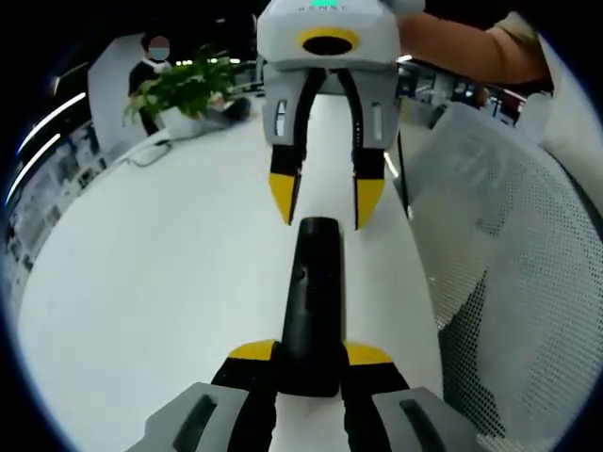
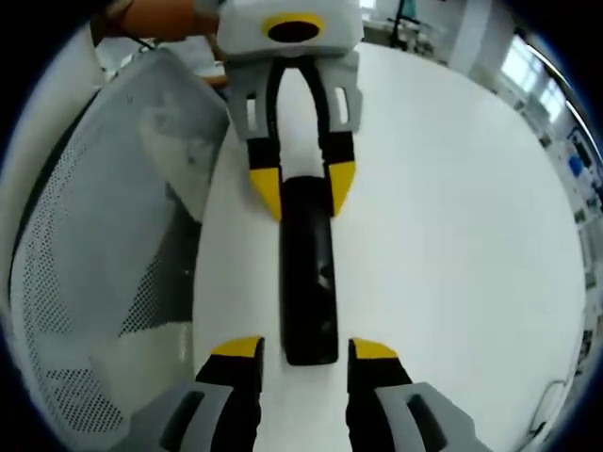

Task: Press the specified remote control buttons in sequence, fully releasing each button before pressing the next.

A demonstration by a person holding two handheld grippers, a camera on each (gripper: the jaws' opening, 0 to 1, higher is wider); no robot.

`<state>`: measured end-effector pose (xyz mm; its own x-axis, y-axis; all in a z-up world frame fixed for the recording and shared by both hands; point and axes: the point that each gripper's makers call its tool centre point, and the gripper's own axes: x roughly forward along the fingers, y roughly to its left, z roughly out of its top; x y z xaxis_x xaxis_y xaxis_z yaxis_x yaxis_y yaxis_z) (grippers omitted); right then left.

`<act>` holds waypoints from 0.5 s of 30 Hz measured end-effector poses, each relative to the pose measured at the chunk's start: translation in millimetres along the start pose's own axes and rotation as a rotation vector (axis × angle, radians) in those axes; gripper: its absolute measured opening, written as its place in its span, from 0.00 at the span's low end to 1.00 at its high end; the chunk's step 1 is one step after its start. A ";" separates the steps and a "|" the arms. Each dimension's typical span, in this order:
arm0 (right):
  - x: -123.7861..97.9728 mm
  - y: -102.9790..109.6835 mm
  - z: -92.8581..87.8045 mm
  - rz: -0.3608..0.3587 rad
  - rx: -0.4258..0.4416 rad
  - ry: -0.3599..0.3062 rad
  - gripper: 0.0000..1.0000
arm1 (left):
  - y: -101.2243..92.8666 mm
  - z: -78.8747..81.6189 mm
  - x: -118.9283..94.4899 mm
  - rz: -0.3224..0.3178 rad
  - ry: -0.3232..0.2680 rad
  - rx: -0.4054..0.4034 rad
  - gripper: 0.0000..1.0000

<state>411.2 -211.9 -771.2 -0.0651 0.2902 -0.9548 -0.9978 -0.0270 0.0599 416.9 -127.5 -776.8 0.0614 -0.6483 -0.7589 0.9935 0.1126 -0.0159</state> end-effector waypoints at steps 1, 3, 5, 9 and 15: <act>0.8 -0.4 -0.1 0.000 -0.002 0.002 0.31 | -0.1 0.0 0.0 0.000 0.000 0.000 0.25; 2.4 -1.5 0.8 -0.001 0.001 -0.002 0.31 | 0.3 0.0 0.0 0.000 0.001 0.001 0.25; 4.3 -2.5 1.9 -0.001 0.001 -0.007 0.30 | 0.3 0.3 -0.2 -0.001 0.002 0.002 0.25; 8.7 -4.3 0.0 -0.001 -0.006 0.005 0.29 | 0.7 0.8 -0.7 -0.001 0.002 0.001 0.25; 10.9 -8.9 -2.8 -0.032 -0.028 0.020 0.23 | 1.1 1.0 -0.8 -0.001 0.002 0.001 0.25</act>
<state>419.3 -211.2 -782.9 -0.0324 0.2724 -0.9616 -0.9988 -0.0451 0.0209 418.1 -127.6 -775.6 0.0599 -0.6470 -0.7601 0.9937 0.1113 -0.0164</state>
